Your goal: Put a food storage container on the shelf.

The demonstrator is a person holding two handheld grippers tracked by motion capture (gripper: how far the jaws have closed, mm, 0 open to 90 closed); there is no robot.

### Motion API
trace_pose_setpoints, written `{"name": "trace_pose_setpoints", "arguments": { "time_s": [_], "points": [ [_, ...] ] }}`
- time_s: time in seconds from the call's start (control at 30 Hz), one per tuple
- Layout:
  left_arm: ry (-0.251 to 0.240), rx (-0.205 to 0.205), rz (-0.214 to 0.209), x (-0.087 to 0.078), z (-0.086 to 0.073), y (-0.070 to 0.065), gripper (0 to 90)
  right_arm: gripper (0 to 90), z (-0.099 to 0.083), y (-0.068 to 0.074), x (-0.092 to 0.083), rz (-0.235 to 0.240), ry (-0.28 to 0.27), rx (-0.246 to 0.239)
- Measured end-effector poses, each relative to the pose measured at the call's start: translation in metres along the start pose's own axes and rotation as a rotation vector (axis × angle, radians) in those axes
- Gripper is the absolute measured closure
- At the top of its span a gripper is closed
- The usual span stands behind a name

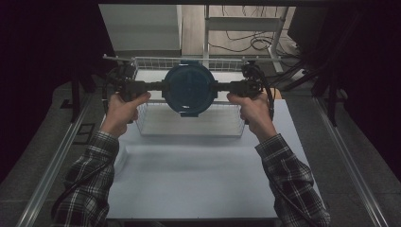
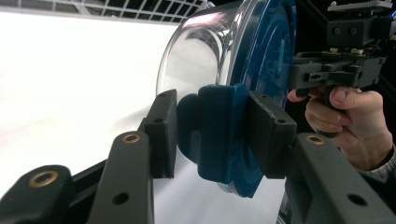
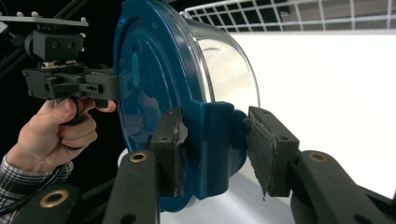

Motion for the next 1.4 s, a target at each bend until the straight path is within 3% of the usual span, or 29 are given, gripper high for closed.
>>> {"name": "trace_pose_setpoints", "arguments": {
  "time_s": [0.37, 0.47, 0.87, 1.0, 1.23, 1.4],
  "points": [
    [-0.003, -0.019, 0.009, 0.009, 0.027, 0.019, 56.3, 56.7, 0.024, -0.018, 0.012, -0.006, -0.017, 0.038],
    [0.006, -0.023, 0.015, 0.011, 0.028, 0.023, 56.3, 56.6, 0.028, -0.022, 0.015, -0.004, -0.019, 0.041],
    [-0.046, -0.035, 0.01, 0.013, 0.029, 0.03, 55.9, 56.0, 0.034, -0.027, 0.021, -0.005, -0.021, 0.048],
    [-0.038, -0.04, 0.017, 0.014, 0.03, 0.031, 55.6, 55.8, 0.036, -0.029, 0.023, 0.007, -0.022, 0.061],
    [-0.051, -0.068, 0.017, 0.015, 0.031, 0.033, 55.3, 55.2, 0.038, -0.034, 0.025, 0.022, -0.022, 0.086],
    [-0.063, -0.113, -0.003, 0.018, 0.033, 0.038, 55.2, 54.6, 0.039, -0.035, 0.026, 0.017, -0.02, 0.096]
  ]
}}
Point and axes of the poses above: each handheld gripper's, and its own axes: x roughly forward along the jaws, z roughly out of its top, y roughly to its left, the point moved 9 cm from there along x, roughly forward along the jaws, and after that the axes turned 2 degrees about y, right-handed, at the moved point
